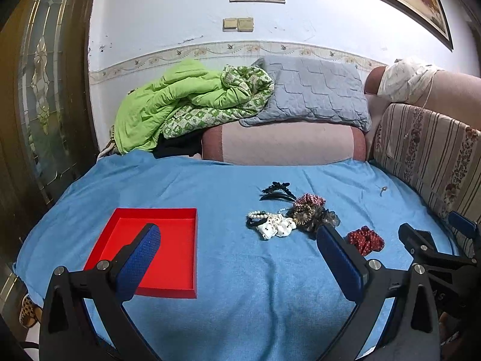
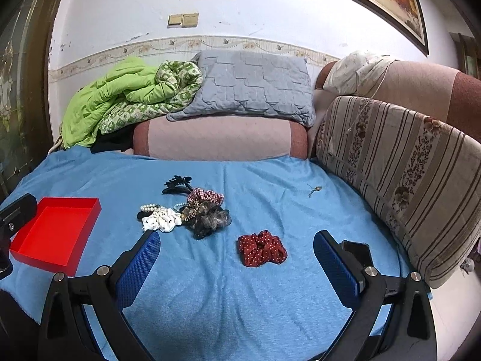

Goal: Organize jewelry

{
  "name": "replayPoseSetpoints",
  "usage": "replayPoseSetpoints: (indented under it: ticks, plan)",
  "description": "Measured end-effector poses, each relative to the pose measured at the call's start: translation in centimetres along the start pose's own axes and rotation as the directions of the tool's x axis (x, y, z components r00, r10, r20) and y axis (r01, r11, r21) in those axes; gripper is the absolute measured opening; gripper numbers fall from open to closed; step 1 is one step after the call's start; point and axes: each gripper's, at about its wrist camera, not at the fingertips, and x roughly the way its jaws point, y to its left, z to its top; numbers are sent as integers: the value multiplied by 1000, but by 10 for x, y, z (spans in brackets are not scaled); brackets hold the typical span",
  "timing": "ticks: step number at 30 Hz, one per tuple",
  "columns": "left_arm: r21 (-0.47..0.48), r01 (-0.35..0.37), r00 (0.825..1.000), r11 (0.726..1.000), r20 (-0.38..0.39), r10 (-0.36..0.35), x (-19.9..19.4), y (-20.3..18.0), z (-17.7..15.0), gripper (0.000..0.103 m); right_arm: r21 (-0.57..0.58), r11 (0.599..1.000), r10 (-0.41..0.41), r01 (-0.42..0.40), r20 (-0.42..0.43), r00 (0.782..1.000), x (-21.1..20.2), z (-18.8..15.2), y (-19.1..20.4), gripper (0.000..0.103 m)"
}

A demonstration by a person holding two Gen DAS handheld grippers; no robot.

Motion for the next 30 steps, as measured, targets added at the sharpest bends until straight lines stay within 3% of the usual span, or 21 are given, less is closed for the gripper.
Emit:
replayPoseSetpoints:
  ticks: [17, 30]
  plan:
    - [-29, -12, 997, 1000, 76, 14, -30, 15, 8, 103, 3, 1000, -1, 1, 58, 998, -30, 13, 3, 103]
    - [-29, -54, 996, 998, 63, 56, -19, 26, 23, 103, -2, 1000, 12, -12, 50, 999, -18, 34, 10, 103]
